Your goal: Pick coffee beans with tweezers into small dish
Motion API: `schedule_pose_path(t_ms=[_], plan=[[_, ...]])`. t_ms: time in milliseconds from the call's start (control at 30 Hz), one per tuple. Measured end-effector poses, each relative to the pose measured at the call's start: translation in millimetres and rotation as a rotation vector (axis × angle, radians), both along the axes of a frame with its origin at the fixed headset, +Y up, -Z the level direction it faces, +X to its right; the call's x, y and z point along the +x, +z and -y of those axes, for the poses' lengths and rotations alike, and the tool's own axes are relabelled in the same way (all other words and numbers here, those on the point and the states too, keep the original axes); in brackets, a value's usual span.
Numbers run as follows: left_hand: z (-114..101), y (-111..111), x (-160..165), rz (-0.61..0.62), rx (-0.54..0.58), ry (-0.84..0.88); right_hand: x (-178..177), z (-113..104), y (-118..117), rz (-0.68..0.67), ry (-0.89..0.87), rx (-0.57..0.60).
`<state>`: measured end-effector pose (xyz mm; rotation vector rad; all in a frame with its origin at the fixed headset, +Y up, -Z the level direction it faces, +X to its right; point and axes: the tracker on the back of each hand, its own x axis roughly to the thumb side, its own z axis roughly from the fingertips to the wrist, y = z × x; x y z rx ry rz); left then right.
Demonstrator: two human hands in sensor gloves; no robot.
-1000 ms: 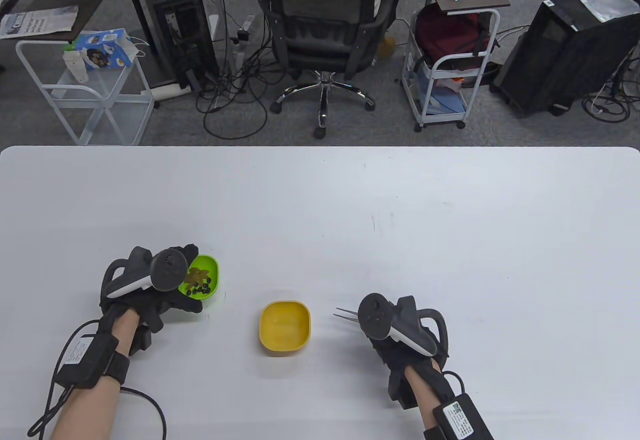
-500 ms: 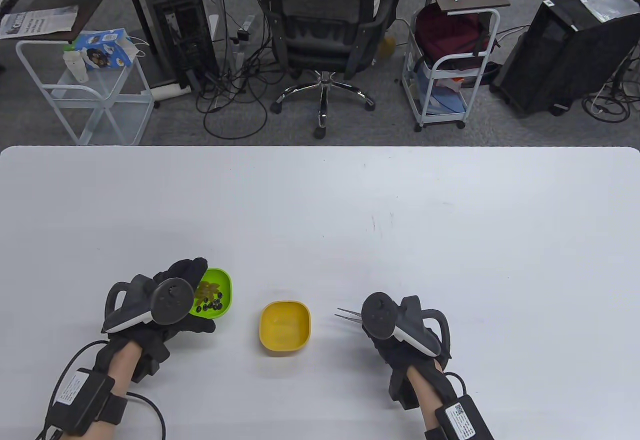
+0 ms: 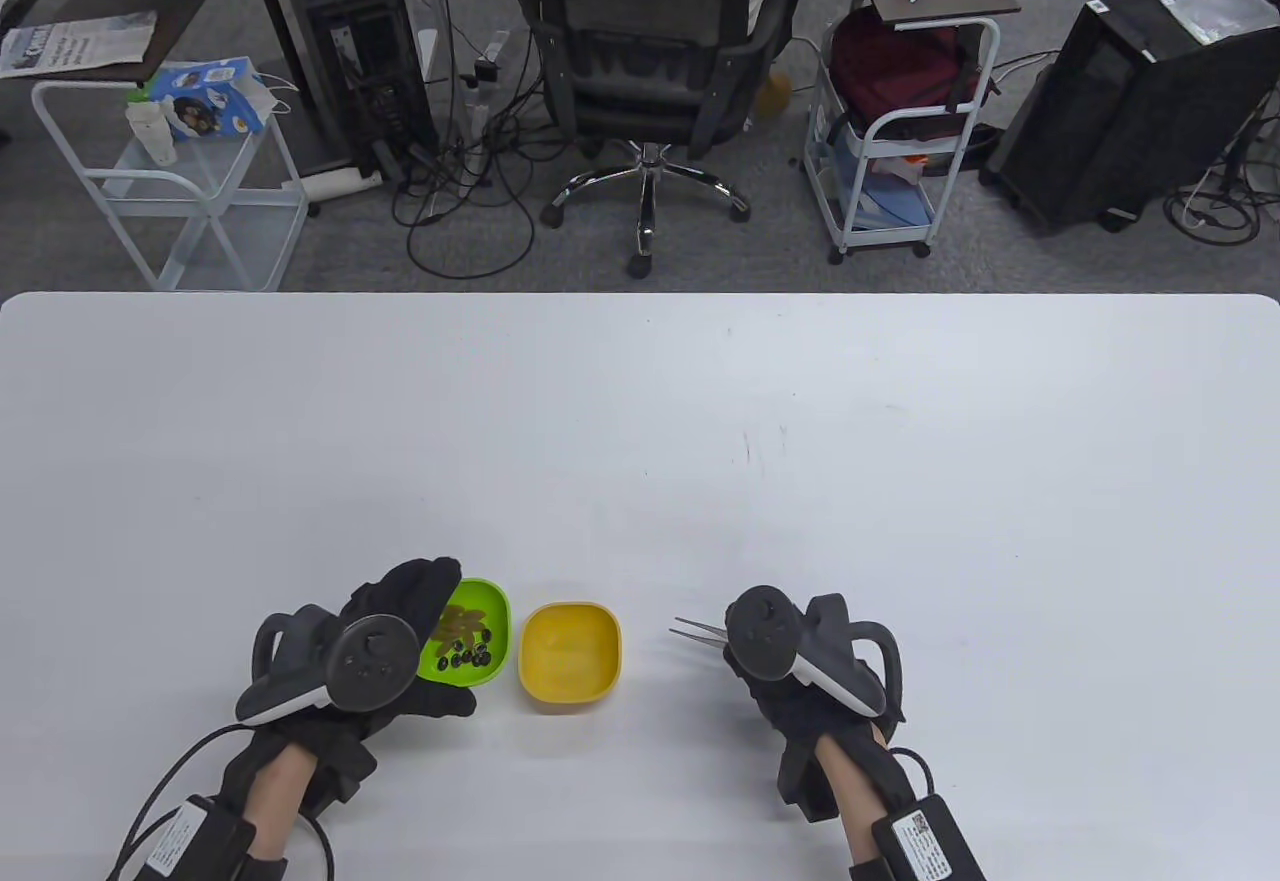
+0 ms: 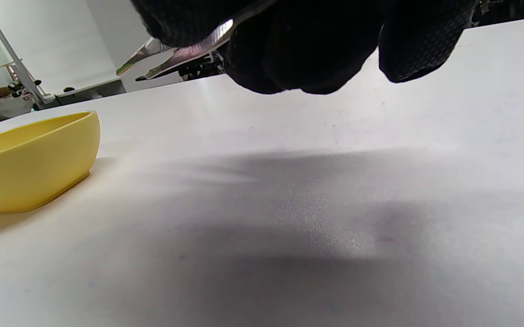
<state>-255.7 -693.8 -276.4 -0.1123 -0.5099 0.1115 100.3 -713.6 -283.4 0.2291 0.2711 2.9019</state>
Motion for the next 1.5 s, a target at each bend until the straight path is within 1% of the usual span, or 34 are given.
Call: schedule_pose_path(t_ms=[67, 100, 167, 233, 533, 700, 833, 933, 1100, 1233, 1500], plan=[[9.8, 2.0, 0.7, 0.004, 0.001, 0.039, -0.1, 0.2, 0.3, 0.000, -0.004, -0.003], [15.0, 2.2, 1.4, 0.009, -0.027, 0.050, -0.3, 0.5, 0.3, 0.002, -0.001, -0.002], [17.6, 3.3, 2.3, 0.007, -0.038, 0.017, -0.9, 0.9, -0.3, 0.003, 0.006, -0.001], [18.1, 3.4, 1.4, -0.005, -0.011, -0.013, -1.6, 1.1, -0.7, 0.003, 0.007, -0.001], [18.6, 8.9, -5.8, -0.021, 0.012, -0.016, -2.3, 1.4, -1.1, 0.002, -0.004, -0.001], [17.6, 11.0, -4.2, -0.011, 0.022, -0.032, -8.9, -6.2, 0.3, -0.017, -0.021, 0.040], [16.6, 11.7, -1.3, -0.008, 0.036, -0.056, -25.7, -14.8, 3.6, -0.057, 0.023, 0.096], [16.6, 11.8, -0.3, -0.006, 0.037, -0.062, -44.3, -22.1, 7.7, -0.113, 0.061, 0.151], [15.8, 12.0, -0.3, -0.009, 0.047, -0.074, -73.6, -33.3, 13.7, -0.194, 0.068, 0.204], [14.6, 12.3, -1.1, -0.016, 0.057, -0.087, -92.8, -42.3, 15.7, -0.233, 0.087, 0.277], [13.8, 11.7, -2.1, -0.025, 0.052, -0.080, -124.3, -48.3, 15.2, -0.276, 0.070, 0.344]])
